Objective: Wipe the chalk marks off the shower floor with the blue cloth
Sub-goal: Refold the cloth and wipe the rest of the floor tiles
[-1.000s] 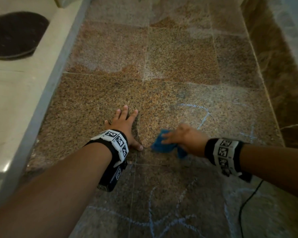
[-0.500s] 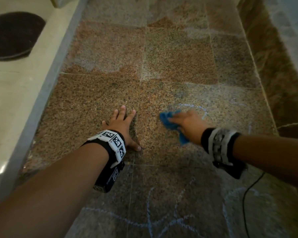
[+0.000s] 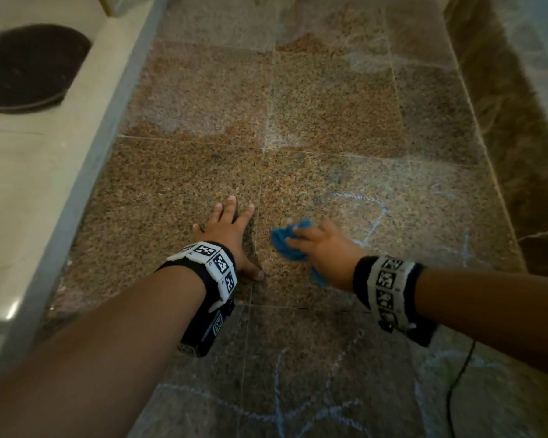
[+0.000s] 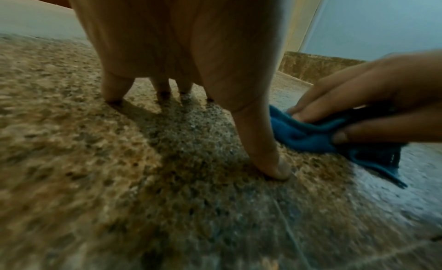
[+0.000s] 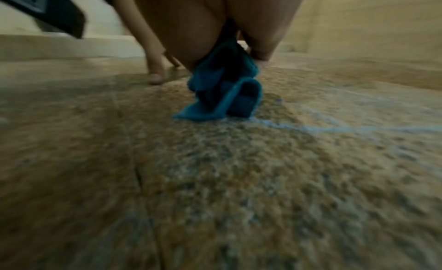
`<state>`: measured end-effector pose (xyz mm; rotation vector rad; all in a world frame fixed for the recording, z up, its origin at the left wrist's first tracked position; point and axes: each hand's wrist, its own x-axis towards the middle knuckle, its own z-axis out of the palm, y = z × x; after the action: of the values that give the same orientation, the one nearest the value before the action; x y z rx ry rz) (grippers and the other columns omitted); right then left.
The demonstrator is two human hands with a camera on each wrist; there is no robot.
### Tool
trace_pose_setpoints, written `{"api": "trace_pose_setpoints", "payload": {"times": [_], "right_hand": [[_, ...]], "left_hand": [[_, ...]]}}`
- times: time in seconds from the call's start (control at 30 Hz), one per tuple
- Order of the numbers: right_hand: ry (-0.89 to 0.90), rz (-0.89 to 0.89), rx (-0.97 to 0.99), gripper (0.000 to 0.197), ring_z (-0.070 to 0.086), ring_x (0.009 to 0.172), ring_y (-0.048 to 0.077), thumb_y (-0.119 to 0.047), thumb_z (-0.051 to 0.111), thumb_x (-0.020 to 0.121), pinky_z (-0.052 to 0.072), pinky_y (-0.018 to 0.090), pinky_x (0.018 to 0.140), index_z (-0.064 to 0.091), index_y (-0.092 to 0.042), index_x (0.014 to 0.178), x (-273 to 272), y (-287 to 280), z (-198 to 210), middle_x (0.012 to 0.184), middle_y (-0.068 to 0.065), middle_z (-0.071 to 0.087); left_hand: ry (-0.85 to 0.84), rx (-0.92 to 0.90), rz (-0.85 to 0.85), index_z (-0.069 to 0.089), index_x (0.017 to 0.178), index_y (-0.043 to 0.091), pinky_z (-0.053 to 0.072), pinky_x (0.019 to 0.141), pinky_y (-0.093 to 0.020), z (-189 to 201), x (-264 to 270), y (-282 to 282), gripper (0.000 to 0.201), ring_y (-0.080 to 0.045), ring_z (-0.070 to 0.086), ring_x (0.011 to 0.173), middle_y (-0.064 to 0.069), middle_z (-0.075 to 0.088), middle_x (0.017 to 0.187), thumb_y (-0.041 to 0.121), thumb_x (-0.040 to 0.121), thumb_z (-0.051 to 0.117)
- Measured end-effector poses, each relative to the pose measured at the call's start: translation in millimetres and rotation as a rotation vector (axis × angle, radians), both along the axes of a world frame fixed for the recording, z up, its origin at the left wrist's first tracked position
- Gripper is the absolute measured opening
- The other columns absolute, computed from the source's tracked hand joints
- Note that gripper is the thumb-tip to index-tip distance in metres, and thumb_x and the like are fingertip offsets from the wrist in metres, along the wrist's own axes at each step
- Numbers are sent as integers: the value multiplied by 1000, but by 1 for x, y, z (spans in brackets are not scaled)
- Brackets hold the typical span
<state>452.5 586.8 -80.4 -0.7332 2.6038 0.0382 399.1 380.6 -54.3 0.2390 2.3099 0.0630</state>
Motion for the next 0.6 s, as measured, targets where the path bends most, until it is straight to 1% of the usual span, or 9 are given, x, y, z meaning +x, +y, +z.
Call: {"api": "trace_pose_setpoints", "payload": {"times": [0.07,0.13,0.23,0.3,0.33,0.43,0.53,0.57,0.6], "right_hand": [[-34,80,-59,53,31,125,29,-13,40,97,33,38,104,28,-29,146,4,-5,9,154,-7,20],[16,39,-155,50,37,123,26,-10,42,96,32,38,106,38,-30,142,-19,9,14,151,-7,31],[55,-324,-150,48,43,127,29,-4,49,92,30,39,110,48,-23,136,-65,39,12,144,4,44],[42,-468,-8,49,40,126,31,-9,47,94,32,39,109,43,-26,139,-74,36,8,144,5,40],[41,-483,39,49,37,127,32,-12,46,95,32,39,108,38,-27,141,-71,27,7,145,4,37],[73,-285,-11,51,29,130,32,-17,43,95,26,37,110,32,-26,144,-47,-2,6,151,1,27],[65,-81,-142,52,36,132,26,-8,47,92,25,33,112,41,-26,140,-66,14,4,150,-3,35],[95,-96,-146,53,39,132,25,-5,49,90,26,33,112,45,-24,139,-81,27,0,148,-1,39],[111,-205,-161,52,40,131,26,-2,50,89,28,34,111,47,-22,138,-93,41,-4,145,2,43]], "left_hand": [[3,-9,-1,-15,150,38,8,116,-61,1,0,1,135,-27,-18,147,3,-30,157,62,59,82],[27,1,9,-9,152,37,8,116,-61,3,-3,3,132,-28,-13,148,2,-23,159,65,58,80],[93,39,6,-5,153,35,4,116,-60,8,-13,12,130,-28,-8,148,1,-15,161,71,57,77],[111,62,-40,-11,152,33,0,117,-59,9,-21,23,133,-26,-15,147,1,-23,159,71,58,76],[112,68,-65,-15,152,33,-2,117,-58,9,-24,29,135,-25,-19,147,1,-27,158,71,59,76],[97,54,-103,-20,150,29,-6,115,-57,4,-31,44,138,-24,-23,145,-1,-32,156,72,60,74],[53,28,-91,-22,150,27,-5,116,-56,-5,-33,47,139,-24,-23,145,-1,-34,155,70,60,75],[48,32,-88,-22,150,28,-5,117,-56,-7,-34,46,140,-23,-23,146,0,-34,155,70,60,76],[45,35,-87,-22,150,28,-5,117,-56,-7,-35,45,140,-23,-23,146,0,-34,155,69,59,77]]}}
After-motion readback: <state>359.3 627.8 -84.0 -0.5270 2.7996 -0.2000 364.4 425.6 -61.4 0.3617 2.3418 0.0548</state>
